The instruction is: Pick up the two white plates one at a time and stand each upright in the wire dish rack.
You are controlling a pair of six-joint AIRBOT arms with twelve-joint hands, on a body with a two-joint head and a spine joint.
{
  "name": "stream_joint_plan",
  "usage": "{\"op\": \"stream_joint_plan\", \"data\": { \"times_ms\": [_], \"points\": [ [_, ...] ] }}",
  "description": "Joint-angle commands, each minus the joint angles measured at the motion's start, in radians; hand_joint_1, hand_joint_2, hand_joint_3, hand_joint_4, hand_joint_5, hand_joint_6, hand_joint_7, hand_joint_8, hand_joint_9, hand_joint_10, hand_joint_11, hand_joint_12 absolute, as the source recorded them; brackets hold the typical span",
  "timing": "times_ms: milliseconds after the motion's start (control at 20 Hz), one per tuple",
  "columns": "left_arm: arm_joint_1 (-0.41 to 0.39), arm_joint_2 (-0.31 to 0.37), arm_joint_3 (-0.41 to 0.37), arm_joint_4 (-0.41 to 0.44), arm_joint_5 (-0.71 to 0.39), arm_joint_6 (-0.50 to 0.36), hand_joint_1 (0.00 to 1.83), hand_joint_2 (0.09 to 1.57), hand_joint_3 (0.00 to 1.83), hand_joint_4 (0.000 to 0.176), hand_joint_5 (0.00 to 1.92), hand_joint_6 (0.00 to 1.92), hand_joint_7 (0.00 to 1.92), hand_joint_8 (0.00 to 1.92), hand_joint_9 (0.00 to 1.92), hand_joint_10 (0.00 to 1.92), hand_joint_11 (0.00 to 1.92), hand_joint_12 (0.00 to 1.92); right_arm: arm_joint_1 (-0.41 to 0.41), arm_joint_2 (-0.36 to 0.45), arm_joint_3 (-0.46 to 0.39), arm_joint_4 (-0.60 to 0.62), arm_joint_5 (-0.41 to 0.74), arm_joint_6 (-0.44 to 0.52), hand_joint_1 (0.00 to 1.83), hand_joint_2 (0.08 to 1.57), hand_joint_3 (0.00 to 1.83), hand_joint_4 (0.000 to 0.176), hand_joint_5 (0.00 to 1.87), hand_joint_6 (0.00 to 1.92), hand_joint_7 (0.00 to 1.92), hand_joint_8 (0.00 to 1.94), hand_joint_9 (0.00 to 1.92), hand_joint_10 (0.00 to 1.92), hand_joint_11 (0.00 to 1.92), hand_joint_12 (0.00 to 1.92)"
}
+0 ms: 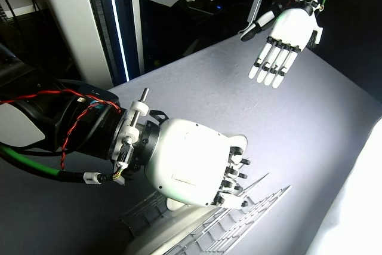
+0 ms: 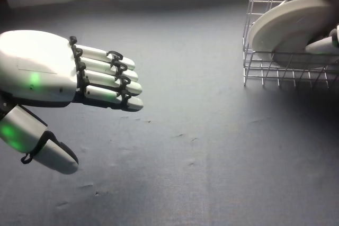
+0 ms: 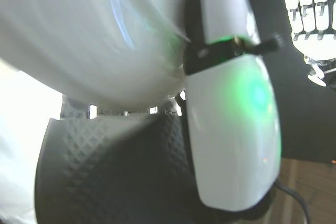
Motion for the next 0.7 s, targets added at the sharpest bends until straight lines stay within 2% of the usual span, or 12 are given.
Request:
{"op": "stream_joint_plan", "data": {
  "times_ms": [0,200,350,400,450,500,550,600,650],
  "points": [
    [-0.01,0.005,-0.002,-0.067,-0.022,-0.001,0.0,1.07,0.0,0.0,0.11,0.01,0.08,0.01,0.05,0.01,0.03,0.04,0.014,0.008,0.005,0.022,0.142,0.006,1.13,1.03,0.0,0.0,0.6,0.0,0.63,0.0,0.63,0.0,0.11,1.18],
    [-0.009,0.005,-0.005,-0.067,-0.02,-0.001,0.0,1.1,0.01,0.0,0.1,0.01,0.06,0.01,0.03,0.0,0.0,0.0,0.024,0.008,0.004,0.003,0.174,0.006,1.13,1.08,0.01,0.0,0.51,0.0,0.58,0.0,0.55,0.0,0.05,1.12],
    [-0.009,0.005,-0.005,-0.067,-0.02,-0.001,0.0,1.09,0.01,0.0,0.11,0.01,0.08,0.01,0.05,0.01,0.02,0.01,0.03,0.009,0.004,-0.014,0.2,0.006,1.12,1.05,0.0,0.0,0.47,0.0,0.52,0.0,0.49,0.0,0.0,1.08],
    [-0.009,0.005,-0.006,-0.067,-0.021,-0.001,0.0,1.07,0.0,0.0,0.12,0.01,0.1,0.02,0.07,0.02,0.05,0.02,0.033,0.009,0.003,-0.034,0.217,0.006,1.06,1.02,0.0,0.0,0.38,0.0,0.42,0.0,0.39,0.0,0.0,0.96],
    [-0.009,0.005,-0.007,-0.067,-0.029,-0.001,0.0,1.07,0.0,0.0,0.11,0.01,0.08,0.01,0.06,0.01,0.04,0.02,0.037,0.009,0.0,-0.053,0.229,0.007,0.92,1.04,0.0,0.0,0.22,0.0,0.29,0.0,0.26,0.0,0.0,0.78],
    [-0.009,0.004,-0.011,-0.067,-0.038,-0.001,0.0,1.08,0.0,0.0,0.1,0.0,0.07,0.0,0.05,0.0,0.03,0.01,0.042,0.009,-0.004,-0.075,0.243,0.007,0.89,1.0,0.0,0.0,0.16,0.0,0.24,0.0,0.2,0.0,0.0,0.68],
    [-0.009,0.002,-0.014,-0.067,-0.047,-0.001,0.0,1.09,0.01,0.0,0.1,0.0,0.07,0.0,0.04,0.0,0.01,0.01,0.043,0.009,-0.007,-0.093,0.26,0.007,0.88,0.96,0.0,0.0,0.07,0.0,0.11,0.01,0.1,0.0,0.0,0.44],
    [-0.009,0.002,-0.021,-0.067,-0.059,-0.001,0.0,1.09,0.01,0.0,0.1,0.0,0.07,0.0,0.04,0.0,0.0,0.0,0.044,0.009,-0.009,-0.134,0.286,0.007,0.88,0.95,0.0,0.0,0.05,0.0,0.09,0.01,0.08,0.0,0.0,0.37],
    [-0.009,0.004,-0.028,-0.068,-0.067,-0.003,0.0,1.09,0.01,0.0,0.1,0.0,0.07,0.0,0.04,0.0,0.0,0.0,0.044,0.009,-0.012,-0.165,0.303,0.007,0.88,0.95,0.0,0.0,0.05,0.0,0.09,0.01,0.08,0.0,0.0,0.37]
  ]
}}
